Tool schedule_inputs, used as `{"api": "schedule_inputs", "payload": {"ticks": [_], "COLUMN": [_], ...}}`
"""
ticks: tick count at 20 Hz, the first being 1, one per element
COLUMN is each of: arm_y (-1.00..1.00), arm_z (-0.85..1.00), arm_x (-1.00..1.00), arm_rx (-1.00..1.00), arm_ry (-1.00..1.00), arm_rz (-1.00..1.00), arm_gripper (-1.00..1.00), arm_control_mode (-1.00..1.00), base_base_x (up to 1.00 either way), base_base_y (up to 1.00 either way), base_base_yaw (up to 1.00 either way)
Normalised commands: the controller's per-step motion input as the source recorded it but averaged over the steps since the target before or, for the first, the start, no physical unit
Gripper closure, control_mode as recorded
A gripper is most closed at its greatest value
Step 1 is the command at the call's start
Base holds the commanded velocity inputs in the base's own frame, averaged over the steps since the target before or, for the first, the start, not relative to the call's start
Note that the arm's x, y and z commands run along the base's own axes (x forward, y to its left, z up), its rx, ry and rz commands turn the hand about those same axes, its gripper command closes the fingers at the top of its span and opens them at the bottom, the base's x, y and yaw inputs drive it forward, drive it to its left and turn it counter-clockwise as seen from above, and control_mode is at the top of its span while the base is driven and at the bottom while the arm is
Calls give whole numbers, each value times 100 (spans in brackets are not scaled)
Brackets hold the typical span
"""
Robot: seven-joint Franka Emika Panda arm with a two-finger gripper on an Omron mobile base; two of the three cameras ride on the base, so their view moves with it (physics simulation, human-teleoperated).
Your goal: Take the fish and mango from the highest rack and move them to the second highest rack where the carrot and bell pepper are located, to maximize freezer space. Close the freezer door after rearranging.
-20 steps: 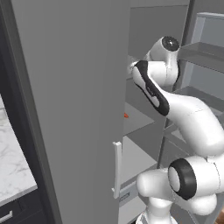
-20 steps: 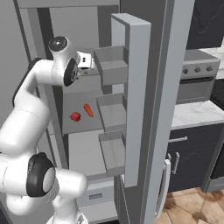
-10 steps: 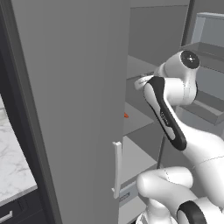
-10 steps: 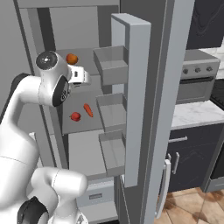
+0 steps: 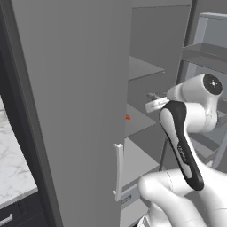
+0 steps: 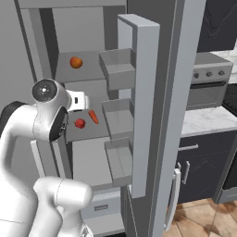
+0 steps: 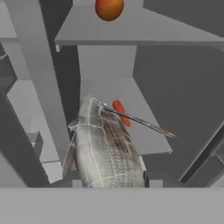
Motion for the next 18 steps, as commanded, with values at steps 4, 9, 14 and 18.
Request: {"api": "schedule_inputs", "payload": {"ticks": [4, 9, 14, 18], "arm_y": [0, -8, 0, 0], "arm_z": [-55, -47, -28, -25], "arm_x": [-18, 1, 27, 39], "arm_rx": [-7, 0, 0, 0], "arm_ry": [0, 3, 9, 3], "arm_rz": [0, 0, 0, 0], "arm_gripper": [100, 100, 100, 100], "arm_control_mode": [-100, -100, -100, -100], "base_base_x": [0, 0, 0, 0], "base_base_y": [0, 0, 0, 0], "base_base_yaw": [0, 0, 0, 0]}}
